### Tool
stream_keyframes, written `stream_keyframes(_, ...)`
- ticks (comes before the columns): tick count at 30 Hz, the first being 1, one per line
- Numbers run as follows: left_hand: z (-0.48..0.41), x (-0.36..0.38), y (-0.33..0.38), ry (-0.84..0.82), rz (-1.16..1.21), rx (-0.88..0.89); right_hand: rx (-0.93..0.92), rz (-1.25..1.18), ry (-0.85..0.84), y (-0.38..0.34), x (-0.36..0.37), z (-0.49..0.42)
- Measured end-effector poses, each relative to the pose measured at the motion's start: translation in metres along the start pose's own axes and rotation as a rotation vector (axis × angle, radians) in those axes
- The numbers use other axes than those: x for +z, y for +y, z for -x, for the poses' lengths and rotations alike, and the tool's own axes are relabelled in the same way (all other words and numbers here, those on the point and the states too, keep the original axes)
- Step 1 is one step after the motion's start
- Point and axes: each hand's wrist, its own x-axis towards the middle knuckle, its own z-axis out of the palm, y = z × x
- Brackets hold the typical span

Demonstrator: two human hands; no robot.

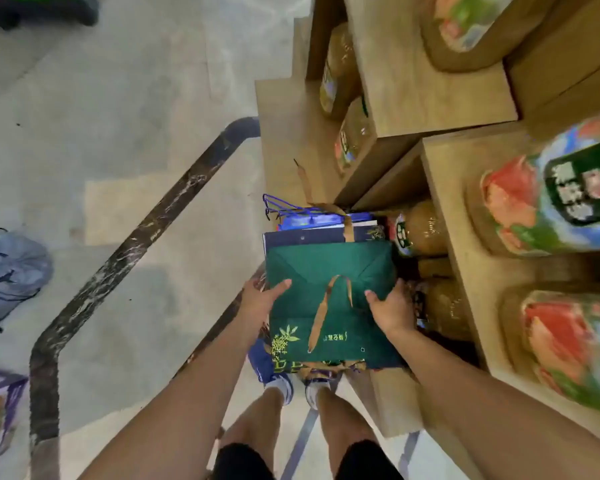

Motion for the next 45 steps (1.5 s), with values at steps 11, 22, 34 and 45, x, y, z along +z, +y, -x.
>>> stream_keyframes(11,-0.114,0.002,-0.074,-0.172,0.034,-0.134,0.185,-0.328,-0.095,0.055,0.05,-0.069)
stream_keyframes(22,-0.145,0.003,-0.099,-0.238,0.106,-0.227,0.145,-0.455,-0.085,0.069,0.064,-0.091)
stream_keyframes(34,-0.114,-0.03,-0.083,-0.271,0.158,-0.182,0.233,-0.659,-0.501,0.052,0.044,-0.058)
stream_keyframes(45,0.008,-0.088,-0.027,-0.107,0.201,-0.175,0.252,-0.607,-0.681,-0.028,-0.007,0.035)
